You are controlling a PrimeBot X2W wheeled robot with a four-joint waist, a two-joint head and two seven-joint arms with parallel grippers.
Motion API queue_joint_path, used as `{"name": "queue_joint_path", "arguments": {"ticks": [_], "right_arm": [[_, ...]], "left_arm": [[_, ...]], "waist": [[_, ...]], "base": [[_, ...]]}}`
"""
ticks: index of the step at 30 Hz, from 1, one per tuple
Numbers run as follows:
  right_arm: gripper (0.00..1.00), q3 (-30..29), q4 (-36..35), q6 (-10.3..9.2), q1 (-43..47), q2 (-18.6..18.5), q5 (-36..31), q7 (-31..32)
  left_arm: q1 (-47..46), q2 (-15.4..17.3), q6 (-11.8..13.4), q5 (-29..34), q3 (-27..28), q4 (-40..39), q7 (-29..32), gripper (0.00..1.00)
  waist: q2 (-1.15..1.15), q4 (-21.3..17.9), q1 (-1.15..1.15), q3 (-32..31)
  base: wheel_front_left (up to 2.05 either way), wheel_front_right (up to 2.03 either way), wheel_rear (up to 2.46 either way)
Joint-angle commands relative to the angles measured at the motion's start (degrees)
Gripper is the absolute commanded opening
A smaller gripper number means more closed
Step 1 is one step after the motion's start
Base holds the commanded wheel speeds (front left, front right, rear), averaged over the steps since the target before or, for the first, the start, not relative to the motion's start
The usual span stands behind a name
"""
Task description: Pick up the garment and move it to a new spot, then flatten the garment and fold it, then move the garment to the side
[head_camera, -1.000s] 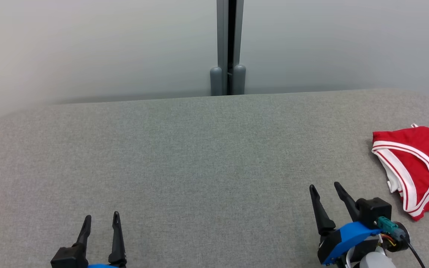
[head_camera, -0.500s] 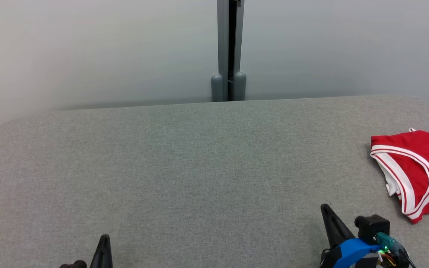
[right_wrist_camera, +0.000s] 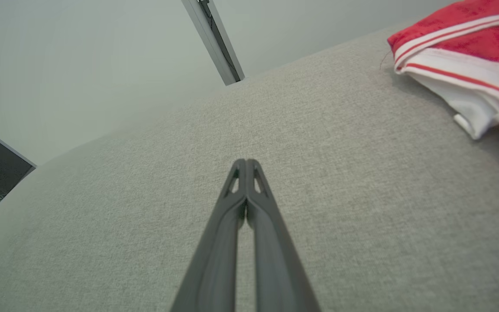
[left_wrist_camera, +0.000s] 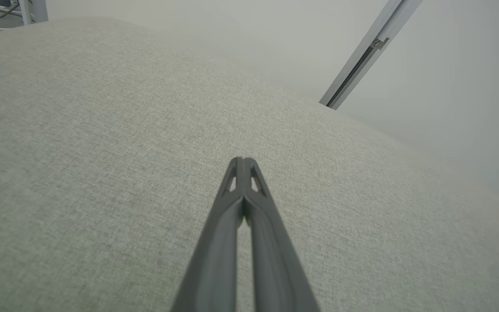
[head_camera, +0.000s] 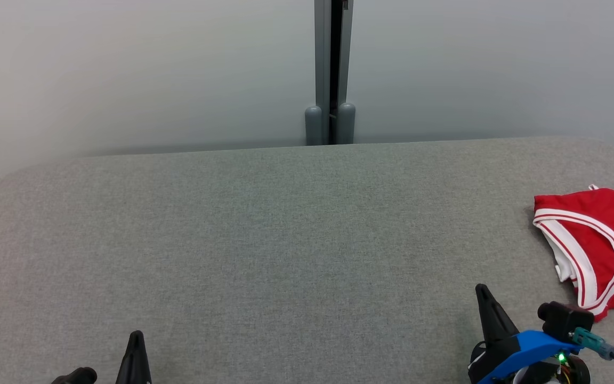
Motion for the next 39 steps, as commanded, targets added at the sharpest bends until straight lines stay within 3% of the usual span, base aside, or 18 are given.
{"name": "queue_joint_path", "arguments": {"ticks": [1,39], "right_arm": [[0.0,-0.38,-1.55,0.0,-0.46,-0.12,2.15,0.53],[0.0,-4.09,-9.81,0.0,1.23,-0.22,32.39,8.12]], "left_arm": [[-1.9,0.11,-0.28,-1.96,0.52,-1.2,0.49,0.0],[-6.13,0.14,-1.76,-31.16,3.25,-4.51,8.11,0.0]], "waist": [[0.0,0.04,0.0,0.01],[0.0,1.27,0.0,0.19]], "base": [[0.0,0.0,0.0],[0.0,0.0,0.0]]}}
